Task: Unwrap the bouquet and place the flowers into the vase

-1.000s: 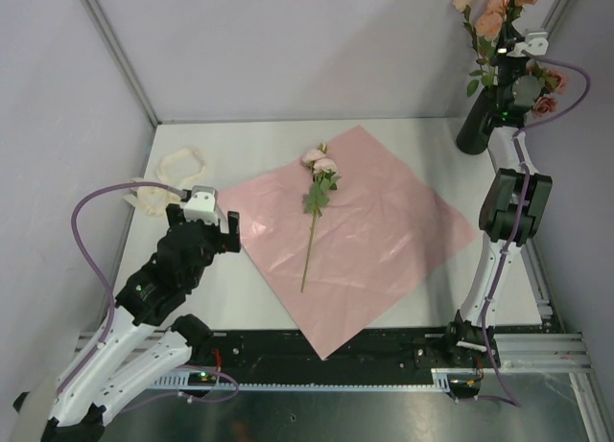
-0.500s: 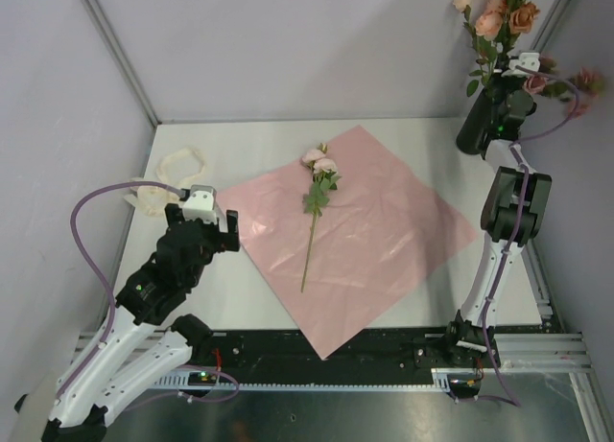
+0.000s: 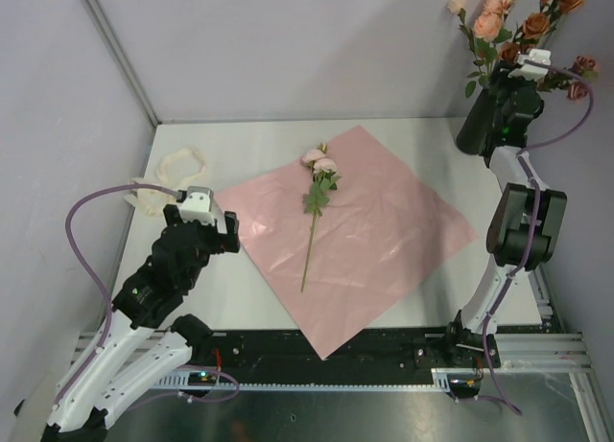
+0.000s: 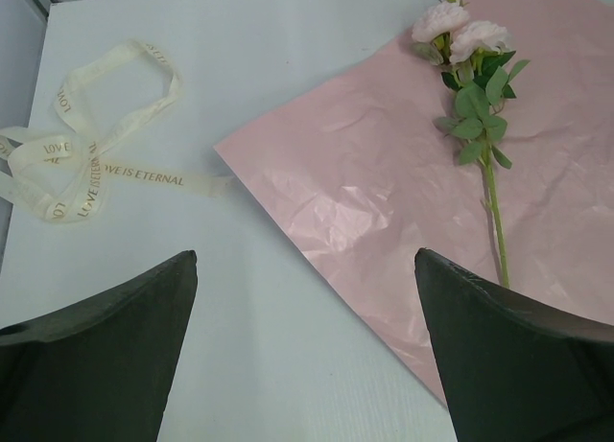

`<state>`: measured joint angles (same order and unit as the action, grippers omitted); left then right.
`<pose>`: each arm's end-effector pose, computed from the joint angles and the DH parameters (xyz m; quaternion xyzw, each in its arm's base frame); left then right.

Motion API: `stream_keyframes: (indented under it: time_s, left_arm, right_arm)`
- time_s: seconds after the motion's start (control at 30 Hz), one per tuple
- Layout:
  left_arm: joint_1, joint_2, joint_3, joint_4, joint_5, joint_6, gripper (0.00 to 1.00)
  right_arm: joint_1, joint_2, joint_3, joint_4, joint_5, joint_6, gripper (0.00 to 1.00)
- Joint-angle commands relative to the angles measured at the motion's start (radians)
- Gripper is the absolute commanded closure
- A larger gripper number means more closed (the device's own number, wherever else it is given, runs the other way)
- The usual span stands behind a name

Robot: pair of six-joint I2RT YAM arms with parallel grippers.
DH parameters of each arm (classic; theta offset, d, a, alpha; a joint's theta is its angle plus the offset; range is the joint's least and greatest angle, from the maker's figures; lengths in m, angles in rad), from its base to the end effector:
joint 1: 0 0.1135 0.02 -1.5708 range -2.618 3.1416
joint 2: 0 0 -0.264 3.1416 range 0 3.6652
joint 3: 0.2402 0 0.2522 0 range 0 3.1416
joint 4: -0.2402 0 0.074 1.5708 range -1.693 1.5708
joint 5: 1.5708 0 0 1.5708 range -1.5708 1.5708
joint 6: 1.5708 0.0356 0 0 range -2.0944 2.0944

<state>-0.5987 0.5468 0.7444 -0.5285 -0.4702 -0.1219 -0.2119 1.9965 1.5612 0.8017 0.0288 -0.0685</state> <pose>0.1106 -0.0559 0.3233 0.0554 0.8011 -0.0218 0.5956 0.4678 -0.1017 0.3443 0.0524 0.5641 -0.1232 0.8148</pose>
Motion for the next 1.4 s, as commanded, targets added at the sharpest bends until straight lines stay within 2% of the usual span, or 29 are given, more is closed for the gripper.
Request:
stream_keyframes:
  time_s: [0.0,0.1,0.3,0.43,0.57,0.63,0.9,1.1,1.37]
  left_arm:
    - [0.007,-0.015,0.034,0.017,0.013,-0.01,0.0]
    - [0.007,-0.027,0.03,0.018,0.007,-0.01,0.0]
    - [0.007,-0.043,0.023,0.017,0.001,-0.012,0.0]
    - [0.008,-0.049,0.022,0.019,0.007,-0.014,0.0]
    - [0.007,-0.048,0.024,0.018,0.008,-0.015,0.0]
    - [0.007,-0.049,0.024,0.019,0.005,-0.016,0.0]
    - [0.007,-0.051,0.023,0.019,0.001,-0.016,0.0]
    - [0.007,-0.057,0.021,0.018,0.006,-0.015,0.0]
    - [0.007,-0.062,0.023,0.019,0.011,-0.013,0.0]
  right_arm:
    - [0.028,-0.16,-0.036,-0.148,0.061,0.031,0.34]
    - [0.055,-0.225,-0.052,-0.303,0.114,0.058,0.3]
    - [0.084,-0.282,-0.029,-0.562,0.146,0.114,0.3]
    - [0.065,-0.21,0.133,-0.781,0.13,0.137,0.32]
    - [0.028,-0.114,0.333,-1.072,0.117,0.211,0.35]
    - [0.01,-0.092,0.381,-1.167,0.114,0.25,0.36]
    - [-0.015,-0.098,0.454,-1.362,0.028,0.34,0.36]
    - [-0.015,-0.142,0.465,-1.479,-0.05,0.35,0.16]
    - [0.014,-0.287,0.363,-1.493,-0.122,0.369,0.15]
